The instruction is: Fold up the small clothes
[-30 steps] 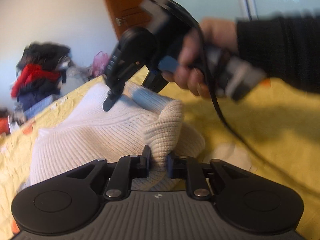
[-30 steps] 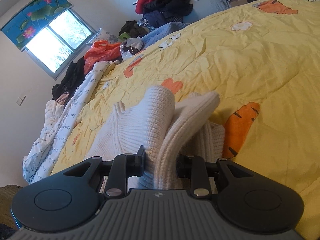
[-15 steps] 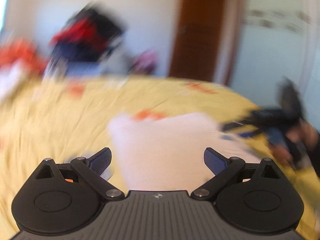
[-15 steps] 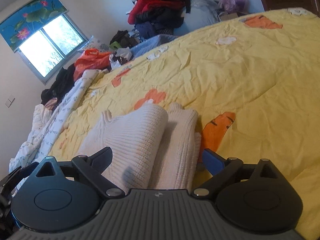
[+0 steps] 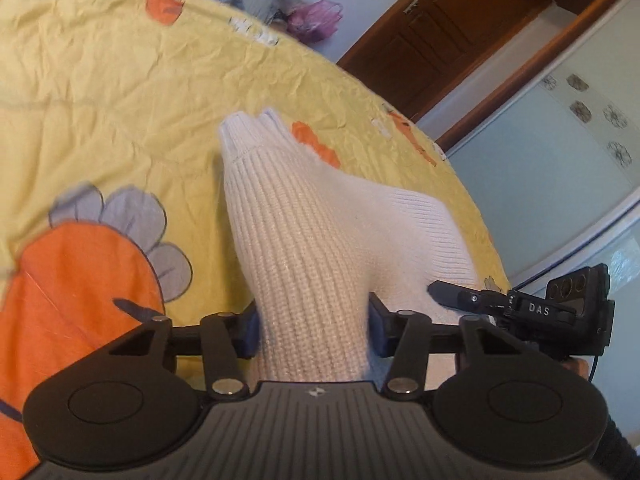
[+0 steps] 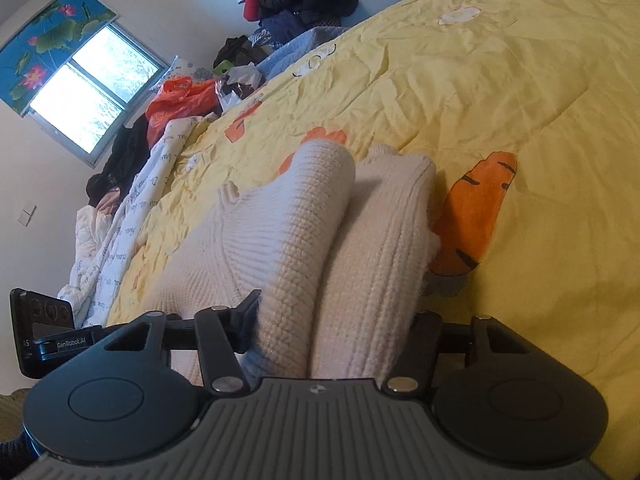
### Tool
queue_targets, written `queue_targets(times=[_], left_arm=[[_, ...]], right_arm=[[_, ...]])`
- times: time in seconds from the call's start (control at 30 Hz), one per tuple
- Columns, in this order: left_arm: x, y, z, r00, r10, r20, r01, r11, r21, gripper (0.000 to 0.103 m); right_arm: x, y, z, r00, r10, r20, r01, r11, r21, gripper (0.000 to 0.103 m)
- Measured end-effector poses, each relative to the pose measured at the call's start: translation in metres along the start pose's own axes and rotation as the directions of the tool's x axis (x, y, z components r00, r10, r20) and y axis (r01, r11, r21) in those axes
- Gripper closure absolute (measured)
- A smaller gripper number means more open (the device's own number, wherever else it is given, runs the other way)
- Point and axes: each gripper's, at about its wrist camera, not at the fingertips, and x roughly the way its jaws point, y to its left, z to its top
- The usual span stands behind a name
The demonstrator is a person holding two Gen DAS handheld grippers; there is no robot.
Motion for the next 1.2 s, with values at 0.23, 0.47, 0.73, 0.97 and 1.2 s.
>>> queue_targets(times=[0.23,0.47,0.73,0.97,1.2], left_arm=[[-0.053,0.016,0.039,0.989,0.131,0.069,-0.135,0.988,0.068,0.055],[-0.047,0.069,0.017,0.974,0.209,0.084,-0.209,0.978,-0.007,0.035],[-0.11,0.058,-0.048,0.985,0.094,0.142,-0.09,0.995,-0.031,0.026],[-0.108,0.026,-0.075,0.967,0.181,0.179,-0.22,0.949,0.227,0.026],[-0.101,0.005,-0.113,0.931,0.303,0.203,-0.364,0.76,0.538,0.03]], right_arm=[[0.03,0.055,0.008,0.989,0.15,0.0,-0.15,0.989,-0.017,0.058],[0.094,0.067,0.012,1.0,0.029,0.001,-0.029,0.999,-0.036,0.023],[-0.005,0.073,-0.008,0.969,0.152,0.195,-0.151,0.988,-0.017,0.029],[0.03,0.113,-0.02,0.997,0.072,-0.03,-0.075,0.988,-0.135,0.043],[0.043,0.102,-0.02,0.993,0.097,-0.066,-0.1,0.994,-0.041,0.045]])
